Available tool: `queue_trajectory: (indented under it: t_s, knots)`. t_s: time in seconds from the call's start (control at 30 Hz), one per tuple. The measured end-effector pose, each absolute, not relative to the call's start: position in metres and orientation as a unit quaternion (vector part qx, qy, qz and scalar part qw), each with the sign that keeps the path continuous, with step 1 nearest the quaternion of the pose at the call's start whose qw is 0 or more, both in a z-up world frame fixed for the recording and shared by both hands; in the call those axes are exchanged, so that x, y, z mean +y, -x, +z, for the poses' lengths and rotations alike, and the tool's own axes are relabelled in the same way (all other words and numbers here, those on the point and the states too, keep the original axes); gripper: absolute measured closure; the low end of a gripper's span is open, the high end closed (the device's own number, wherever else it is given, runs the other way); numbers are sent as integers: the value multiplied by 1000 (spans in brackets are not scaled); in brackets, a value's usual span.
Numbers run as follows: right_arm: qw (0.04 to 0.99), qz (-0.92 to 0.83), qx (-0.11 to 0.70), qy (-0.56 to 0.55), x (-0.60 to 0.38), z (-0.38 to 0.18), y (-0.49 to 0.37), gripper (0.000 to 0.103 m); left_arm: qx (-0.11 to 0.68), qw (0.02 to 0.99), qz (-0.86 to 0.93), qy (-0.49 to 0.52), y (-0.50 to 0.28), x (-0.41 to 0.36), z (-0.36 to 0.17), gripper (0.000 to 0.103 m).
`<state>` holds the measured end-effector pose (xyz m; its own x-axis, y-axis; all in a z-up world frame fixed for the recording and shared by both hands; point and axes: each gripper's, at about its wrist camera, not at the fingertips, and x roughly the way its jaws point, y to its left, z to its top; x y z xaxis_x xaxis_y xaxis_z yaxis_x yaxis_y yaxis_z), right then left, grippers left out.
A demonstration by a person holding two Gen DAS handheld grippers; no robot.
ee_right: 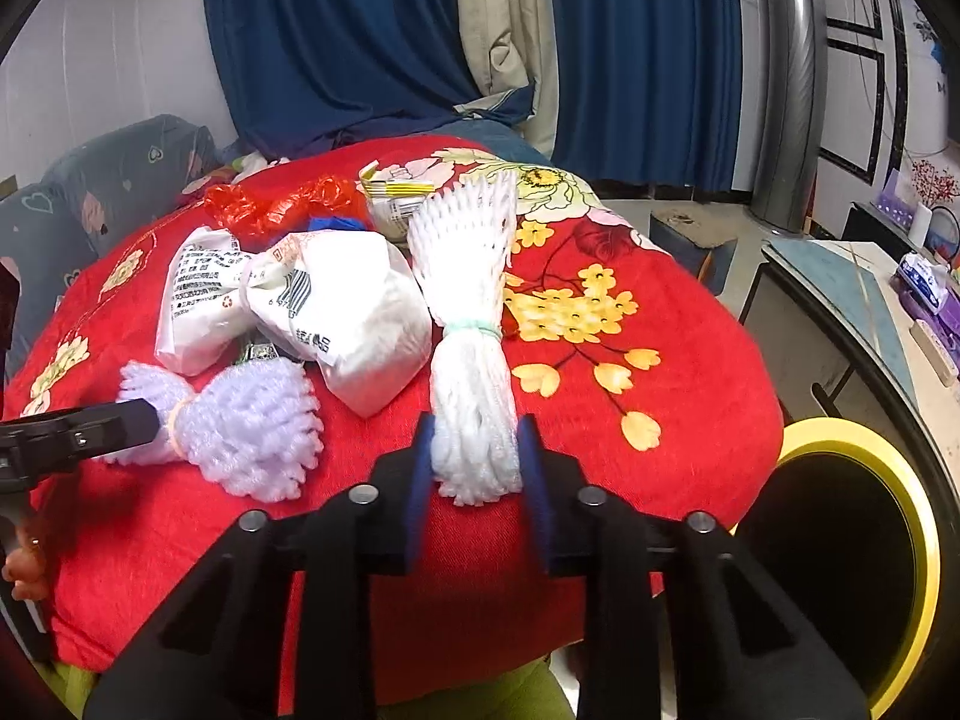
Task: Collect trash
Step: 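Grasp the white foam net with the right gripper while the left gripper grasps another foam net, then carry both foam nets over the yellow bin and open both grippers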
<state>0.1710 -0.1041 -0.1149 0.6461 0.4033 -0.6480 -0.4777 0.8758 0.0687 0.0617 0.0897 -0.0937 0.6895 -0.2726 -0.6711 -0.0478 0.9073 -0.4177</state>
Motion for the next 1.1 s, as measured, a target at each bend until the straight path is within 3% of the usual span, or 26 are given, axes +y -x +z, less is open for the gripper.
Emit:
queue_trajectory:
  t_s: [0.2, 0.33, 0.37, 1.1]
  knots:
    - [911, 233, 336, 43, -114, -112, -165, 79, 390, 897, -70, 199, -59, 85, -91, 62]
    - [917, 226, 328, 35, -124, -108, -161, 80, 384, 899, -80, 194, -53, 84, -85, 82]
    - [918, 224, 326, 33, -126, -107, -159, 80, 383, 900, -85, 191, -52, 83, -84, 94]
    - [949, 171, 266, -10, -195, -60, -138, 80, 308, 939, -116, 98, -57, 22, -22, 95]
